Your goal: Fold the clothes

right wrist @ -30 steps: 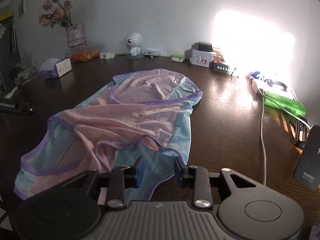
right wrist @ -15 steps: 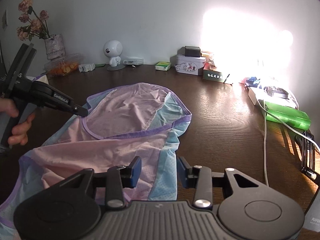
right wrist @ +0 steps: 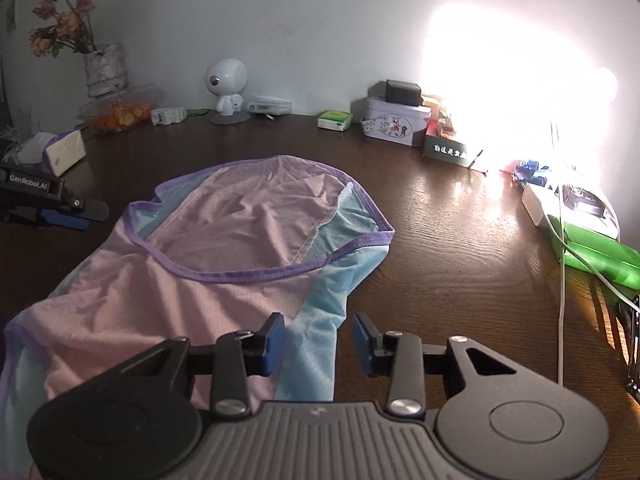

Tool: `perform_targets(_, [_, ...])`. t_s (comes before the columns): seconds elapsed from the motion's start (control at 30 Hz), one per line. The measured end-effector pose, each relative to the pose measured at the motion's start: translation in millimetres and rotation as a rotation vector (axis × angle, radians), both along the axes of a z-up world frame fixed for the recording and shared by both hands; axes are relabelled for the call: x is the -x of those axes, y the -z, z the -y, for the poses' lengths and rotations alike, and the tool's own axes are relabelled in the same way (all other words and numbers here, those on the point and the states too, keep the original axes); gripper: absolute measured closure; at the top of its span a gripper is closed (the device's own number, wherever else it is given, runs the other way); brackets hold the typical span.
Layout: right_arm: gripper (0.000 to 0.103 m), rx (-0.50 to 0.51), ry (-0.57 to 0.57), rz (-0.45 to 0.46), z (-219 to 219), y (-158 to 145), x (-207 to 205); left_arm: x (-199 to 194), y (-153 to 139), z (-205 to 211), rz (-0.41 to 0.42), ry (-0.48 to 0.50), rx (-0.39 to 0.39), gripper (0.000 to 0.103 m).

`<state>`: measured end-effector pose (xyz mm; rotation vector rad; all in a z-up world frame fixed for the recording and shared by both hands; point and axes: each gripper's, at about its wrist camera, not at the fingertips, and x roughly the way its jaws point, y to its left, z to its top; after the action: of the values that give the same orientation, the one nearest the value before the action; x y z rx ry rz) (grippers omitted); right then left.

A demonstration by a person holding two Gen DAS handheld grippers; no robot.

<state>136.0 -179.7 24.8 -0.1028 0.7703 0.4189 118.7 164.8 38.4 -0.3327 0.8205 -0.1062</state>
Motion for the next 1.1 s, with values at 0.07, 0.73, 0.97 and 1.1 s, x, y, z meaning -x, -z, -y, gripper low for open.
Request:
perform_targets(0.07, [0.065, 0.004, -0.007, -0.003, 4.0, 2.0, 14.8, 33.0, 1.9, 3.0, 0.005, 0.067, -0.021, 0.04])
perform_targets(0.73, [0.08, 0.037, 0.024, 0.057, 39.5, -35.8, 76.5, 69.9, -19.4, -1.1, 0.052, 0.216, 0.03, 0.053])
perform_targets(0.97, [0.067, -0.019, 0.09, 0.021, 30.2, -46.1, -25.3, -66.0, -10.1, 58.9, -0.051, 0.158, -0.191, 0.048])
perform_targets(1.1, [0.067, 0.058, 0.144, -0.043, 18.7, -26.1, -78.1, -91.0, 10.1, 61.7, -0.082, 0.125, -0.192, 0.056])
